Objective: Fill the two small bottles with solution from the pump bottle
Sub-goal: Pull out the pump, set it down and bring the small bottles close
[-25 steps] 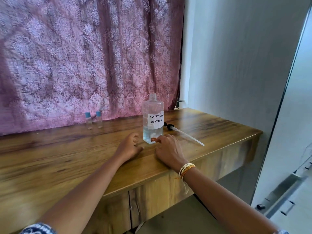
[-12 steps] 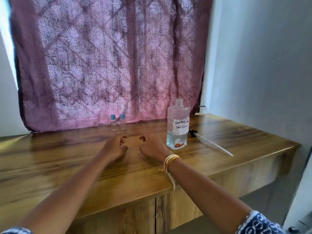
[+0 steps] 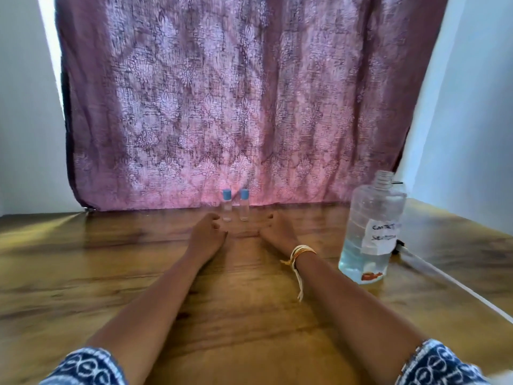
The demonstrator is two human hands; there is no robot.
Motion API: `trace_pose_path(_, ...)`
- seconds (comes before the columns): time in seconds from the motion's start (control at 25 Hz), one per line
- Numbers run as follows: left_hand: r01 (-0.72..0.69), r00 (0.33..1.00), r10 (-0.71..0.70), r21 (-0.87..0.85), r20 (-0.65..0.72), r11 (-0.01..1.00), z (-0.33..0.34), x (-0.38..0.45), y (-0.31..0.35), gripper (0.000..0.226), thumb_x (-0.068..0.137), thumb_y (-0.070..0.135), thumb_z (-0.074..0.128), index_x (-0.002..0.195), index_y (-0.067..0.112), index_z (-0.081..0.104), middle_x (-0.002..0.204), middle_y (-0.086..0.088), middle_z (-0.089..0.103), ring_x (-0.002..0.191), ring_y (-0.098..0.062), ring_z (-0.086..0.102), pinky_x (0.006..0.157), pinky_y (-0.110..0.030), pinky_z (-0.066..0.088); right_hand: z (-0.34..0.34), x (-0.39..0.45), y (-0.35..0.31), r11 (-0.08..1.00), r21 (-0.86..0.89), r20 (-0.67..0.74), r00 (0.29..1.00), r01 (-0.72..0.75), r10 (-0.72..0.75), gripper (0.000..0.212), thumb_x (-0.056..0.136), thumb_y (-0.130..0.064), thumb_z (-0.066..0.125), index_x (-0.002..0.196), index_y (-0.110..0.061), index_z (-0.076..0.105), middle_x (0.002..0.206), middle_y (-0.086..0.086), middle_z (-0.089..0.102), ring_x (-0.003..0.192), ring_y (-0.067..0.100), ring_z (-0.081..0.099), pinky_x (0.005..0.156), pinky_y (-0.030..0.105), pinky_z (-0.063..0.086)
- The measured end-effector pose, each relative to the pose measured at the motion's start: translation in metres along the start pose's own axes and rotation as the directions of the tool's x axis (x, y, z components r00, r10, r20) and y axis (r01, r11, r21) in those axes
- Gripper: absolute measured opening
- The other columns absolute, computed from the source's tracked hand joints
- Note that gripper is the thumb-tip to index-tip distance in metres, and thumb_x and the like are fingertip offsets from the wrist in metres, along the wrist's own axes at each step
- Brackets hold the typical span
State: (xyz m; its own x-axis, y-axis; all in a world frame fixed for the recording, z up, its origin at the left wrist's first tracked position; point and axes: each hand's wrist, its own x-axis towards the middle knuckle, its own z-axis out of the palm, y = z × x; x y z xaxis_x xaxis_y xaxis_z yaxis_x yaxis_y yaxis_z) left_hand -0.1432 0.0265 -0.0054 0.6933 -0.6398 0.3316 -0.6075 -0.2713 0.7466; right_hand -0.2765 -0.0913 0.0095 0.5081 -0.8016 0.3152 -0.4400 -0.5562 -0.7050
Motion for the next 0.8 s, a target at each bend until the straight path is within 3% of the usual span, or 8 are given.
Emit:
trace_pose_path(0.12,0.023,0.994,-0.028,-0.053,-0.107,0.998,0.012,0.035,-0.007,0.05,0.083,0.014,0.071,0.129,0.003,0.053,0.121,-0.018,0.065,0.107,-0.03,0.063,0.084,-0.027,0.042,0.013,0.033,-0.003,0.997,0.072,0.048,0.998,-0.033,0.029,0.049,0.079,-0.025,0.076,0.117,0.0,0.058,0.12,0.015,0.063,0.11,0.03,0.059,0.094,0.041,0.049)
trace_pose_path(0.24,0.047,0.992,-0.059,-0.113,-0.11,0.992,0.021,0.067,-0.014,0.067,0.076,0.019,0.081,0.133,0.002,0.051,0.125,-0.018,0.063,0.111,-0.031,0.062,0.094,-0.033,0.046,0.033,0.065,0.001,0.998,0.07,0.092,0.996,0.009,-0.016,0.069,0.072,-0.031,0.082,0.128,-0.006,0.051,0.127,0.011,0.061,0.113,0.026,0.058,0.094,0.034,0.049)
trace_pose_path(0.4,0.053,0.997,-0.06,-0.119,-0.055,0.991,0.033,0.094,-0.017,0.07,0.072,0.019,0.083,0.134,0.004,0.053,0.125,-0.016,0.065,0.113,-0.028,0.063,0.098,-0.034,0.047,0.051,0.089,0.006,0.996,0.056,0.077,0.994,0.072,-0.077,0.048,0.073,-0.026,0.081,0.112,-0.006,0.06,0.11,0.011,0.067,0.1,0.025,0.062,0.087,0.035,0.05)
trace_pose_path(0.6,0.042,0.998,-0.046,-0.113,-0.031,0.993,0.036,0.096,-0.019,0.043,0.074,0.013,0.081,0.114,0.003,0.066,0.11,-0.013,0.072,0.101,-0.024,0.068,0.092,-0.032,0.051,0.048,0.09,0.007,0.992,0.111,0.091,0.994,0.052,-0.063,0.025,0.073,-0.017,0.081,0.088,-0.004,0.066,0.09,0.008,0.068,0.081,0.016,0.059,0.075,0.029,0.048)
trace_pose_path(0.8,-0.009,1.0,0.011,-0.089,0.02,0.996,0.007,0.054,-0.009,0.037,0.073,0.011,0.081,0.106,0.003,0.069,0.1,-0.013,0.073,0.095,-0.025,0.069,0.09,-0.032,0.052,0.024,0.046,0.003,0.979,0.181,0.092,0.99,0.093,-0.111,0.025,0.07,-0.015,0.083,0.073,-0.016,0.059,0.068,-0.004,0.058,0.068,0.012,0.055,0.062,0.022,0.043)
